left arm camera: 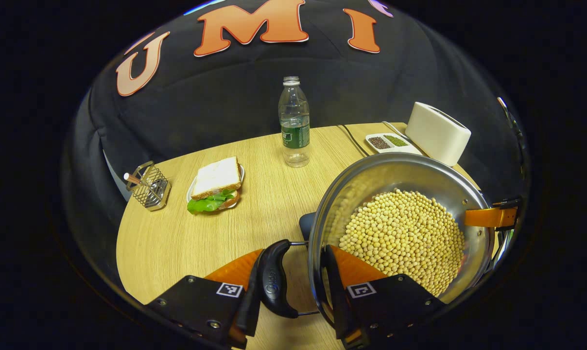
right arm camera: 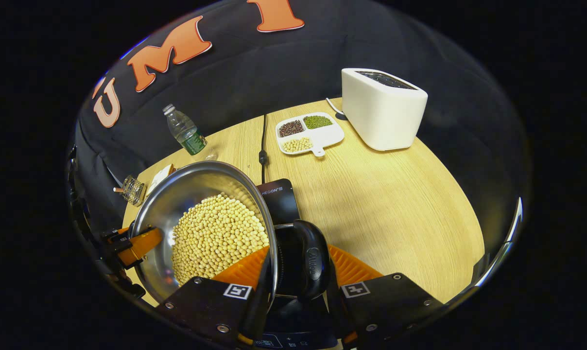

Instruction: First push the handle of the pot to place it horizontally, then grasp the pot with both hands and set it on the induction cooktop.

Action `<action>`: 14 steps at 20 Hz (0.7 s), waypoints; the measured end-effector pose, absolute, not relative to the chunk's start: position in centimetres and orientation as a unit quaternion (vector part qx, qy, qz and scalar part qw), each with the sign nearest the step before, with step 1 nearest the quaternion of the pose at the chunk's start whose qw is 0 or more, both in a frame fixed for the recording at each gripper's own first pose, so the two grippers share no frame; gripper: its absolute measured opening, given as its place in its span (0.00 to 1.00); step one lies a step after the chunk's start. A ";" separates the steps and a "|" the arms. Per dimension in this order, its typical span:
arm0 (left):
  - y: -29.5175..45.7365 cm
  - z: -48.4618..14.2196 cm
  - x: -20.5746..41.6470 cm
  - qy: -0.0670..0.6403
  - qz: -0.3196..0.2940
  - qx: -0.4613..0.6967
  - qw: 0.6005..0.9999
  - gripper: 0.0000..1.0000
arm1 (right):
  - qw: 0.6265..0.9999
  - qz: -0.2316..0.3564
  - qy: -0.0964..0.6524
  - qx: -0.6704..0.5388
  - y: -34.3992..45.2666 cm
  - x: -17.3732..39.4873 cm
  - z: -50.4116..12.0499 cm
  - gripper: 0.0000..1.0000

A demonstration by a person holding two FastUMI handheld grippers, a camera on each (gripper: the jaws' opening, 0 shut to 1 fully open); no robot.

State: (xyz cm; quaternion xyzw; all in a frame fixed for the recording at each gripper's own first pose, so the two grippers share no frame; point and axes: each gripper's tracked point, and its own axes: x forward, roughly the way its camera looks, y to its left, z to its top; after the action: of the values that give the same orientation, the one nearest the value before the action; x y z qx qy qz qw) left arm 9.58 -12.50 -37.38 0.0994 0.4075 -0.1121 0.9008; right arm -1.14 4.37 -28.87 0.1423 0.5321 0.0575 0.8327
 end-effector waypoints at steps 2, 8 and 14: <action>-12.5 -37.5 9.7 0.408 -0.113 0.099 0.901 0.63 | 0.832 0.056 0.533 0.143 4.4 -1.2 -28.9 0.53; -12.2 -37.8 9.5 0.416 -0.109 0.099 0.897 0.64 | 0.834 0.051 0.531 0.139 4.2 -1.2 -28.9 0.55; -12.3 -37.2 9.3 0.416 -0.090 0.112 0.898 0.75 | 0.842 0.026 0.519 0.147 3.9 -0.5 -28.3 0.65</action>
State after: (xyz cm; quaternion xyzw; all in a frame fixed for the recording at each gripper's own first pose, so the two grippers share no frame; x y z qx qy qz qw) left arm 9.27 -12.34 -37.16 0.1123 0.4157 -0.0896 0.8981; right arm -0.49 3.95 -28.34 0.1475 0.5190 0.0262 0.8415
